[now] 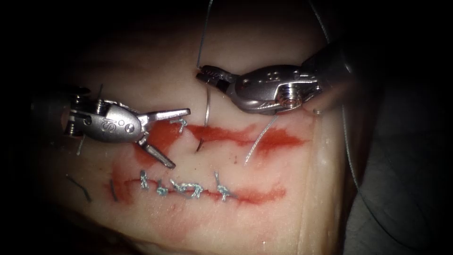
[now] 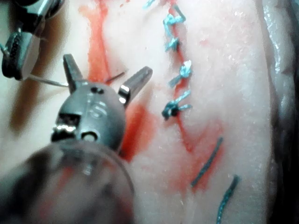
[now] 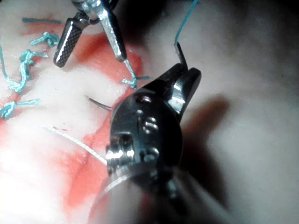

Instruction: Wound Closure

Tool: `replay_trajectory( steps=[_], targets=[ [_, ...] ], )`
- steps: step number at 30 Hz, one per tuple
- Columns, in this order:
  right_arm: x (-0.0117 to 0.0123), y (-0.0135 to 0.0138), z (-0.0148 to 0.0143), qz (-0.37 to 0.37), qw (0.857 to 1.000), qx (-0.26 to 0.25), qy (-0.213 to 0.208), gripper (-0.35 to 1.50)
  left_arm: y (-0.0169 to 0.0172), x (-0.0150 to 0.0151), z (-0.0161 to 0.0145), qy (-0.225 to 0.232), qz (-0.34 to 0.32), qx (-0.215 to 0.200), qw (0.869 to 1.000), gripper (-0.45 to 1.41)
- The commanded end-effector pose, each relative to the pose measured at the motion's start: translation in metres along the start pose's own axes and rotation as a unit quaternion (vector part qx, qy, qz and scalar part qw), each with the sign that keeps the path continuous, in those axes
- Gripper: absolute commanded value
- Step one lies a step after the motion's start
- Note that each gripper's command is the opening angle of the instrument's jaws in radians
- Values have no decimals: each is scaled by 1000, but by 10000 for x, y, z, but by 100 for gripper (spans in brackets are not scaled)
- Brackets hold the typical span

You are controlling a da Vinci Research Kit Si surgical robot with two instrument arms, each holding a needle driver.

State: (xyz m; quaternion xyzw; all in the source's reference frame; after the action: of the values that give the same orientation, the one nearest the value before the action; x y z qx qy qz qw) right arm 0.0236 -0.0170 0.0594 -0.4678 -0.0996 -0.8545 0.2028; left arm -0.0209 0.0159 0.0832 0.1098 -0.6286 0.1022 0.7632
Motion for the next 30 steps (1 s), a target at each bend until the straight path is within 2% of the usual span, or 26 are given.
replay_trajectory(
  steps=[1,12,18,23,30],
  targets=[
    [-6,1,13,-37,999,13,-16,-35,3,4,6,1,1,-1,1000,66],
    [-12,3,12,-51,998,21,-24,-35,2,3,8,2,1,-3,1000,66],
    [-12,2,12,35,999,4,-33,-35,4,5,8,8,1,-14,1000,64],
    [-12,0,12,73,997,-11,-37,-35,4,7,6,10,22,-13,1000,57],
    [-11,-5,12,115,993,-11,-37,-35,4,7,6,11,37,-13,999,59]
  ],
)
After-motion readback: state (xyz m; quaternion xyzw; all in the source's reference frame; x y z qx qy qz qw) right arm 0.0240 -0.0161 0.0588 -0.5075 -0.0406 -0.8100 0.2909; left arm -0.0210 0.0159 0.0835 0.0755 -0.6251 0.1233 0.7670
